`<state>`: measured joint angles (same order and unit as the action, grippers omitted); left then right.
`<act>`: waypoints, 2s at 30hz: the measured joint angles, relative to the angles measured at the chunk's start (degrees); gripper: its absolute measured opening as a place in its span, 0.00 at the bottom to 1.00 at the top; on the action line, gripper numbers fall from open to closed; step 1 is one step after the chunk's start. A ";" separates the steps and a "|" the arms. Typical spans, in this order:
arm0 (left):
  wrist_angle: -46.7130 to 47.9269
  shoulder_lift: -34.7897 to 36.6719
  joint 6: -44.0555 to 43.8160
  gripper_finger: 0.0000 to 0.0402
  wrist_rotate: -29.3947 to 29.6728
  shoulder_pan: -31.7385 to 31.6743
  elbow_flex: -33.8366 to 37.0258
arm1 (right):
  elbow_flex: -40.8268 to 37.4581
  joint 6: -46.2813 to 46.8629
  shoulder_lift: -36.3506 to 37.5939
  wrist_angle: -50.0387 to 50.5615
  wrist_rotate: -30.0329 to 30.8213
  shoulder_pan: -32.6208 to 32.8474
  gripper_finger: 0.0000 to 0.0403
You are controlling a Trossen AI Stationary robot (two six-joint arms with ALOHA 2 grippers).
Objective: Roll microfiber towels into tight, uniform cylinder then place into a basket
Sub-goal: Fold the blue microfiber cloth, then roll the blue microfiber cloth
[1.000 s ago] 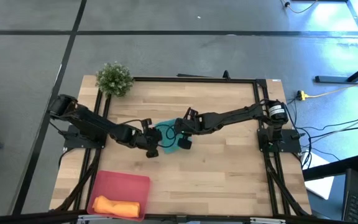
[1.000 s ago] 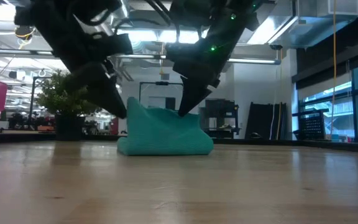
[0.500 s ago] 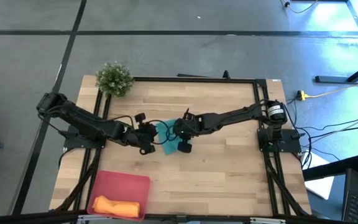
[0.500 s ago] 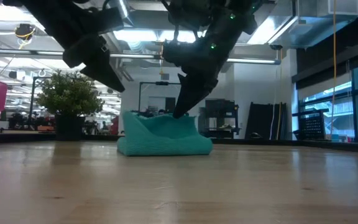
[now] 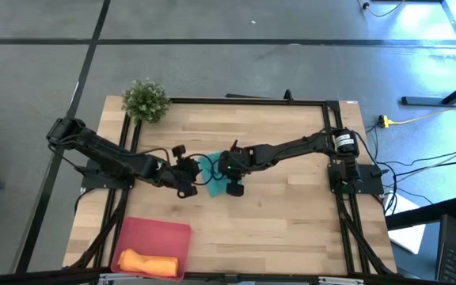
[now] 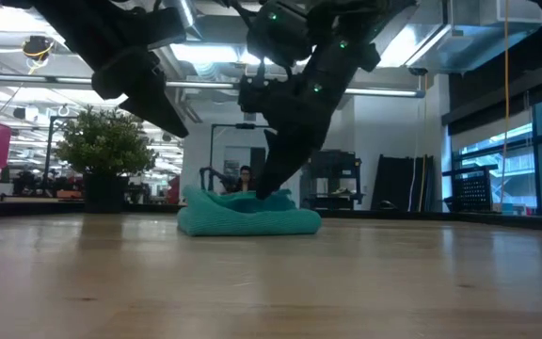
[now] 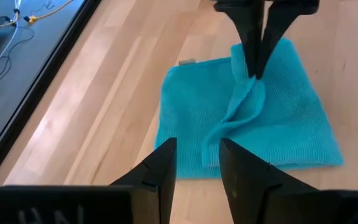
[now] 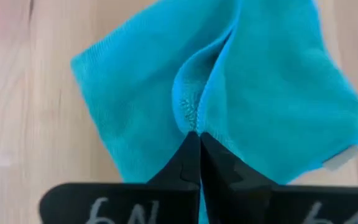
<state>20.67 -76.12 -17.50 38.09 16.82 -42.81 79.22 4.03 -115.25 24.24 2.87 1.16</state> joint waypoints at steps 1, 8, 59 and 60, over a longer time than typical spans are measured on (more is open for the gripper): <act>-0.08 0.00 -0.09 0.27 0.00 0.19 0.00 | 0.00 -0.03 -0.05 -0.36 0.01 -0.07 0.00; -0.19 0.00 -0.33 0.27 -0.05 0.26 0.00 | 0.00 0.00 -0.16 -2.74 0.02 -0.36 0.07; 0.09 0.00 -7.80 0.27 -6.44 5.46 -0.02 | -13.51 8.04 0.06 -19.74 -0.81 5.18 0.47; 0.11 0.00 -7.94 0.27 -6.45 5.86 -0.02 | -13.53 10.15 0.05 -20.27 -1.00 5.48 0.47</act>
<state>20.78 -76.12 -25.44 31.64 22.68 -42.83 65.69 14.18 -115.20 3.97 1.87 6.64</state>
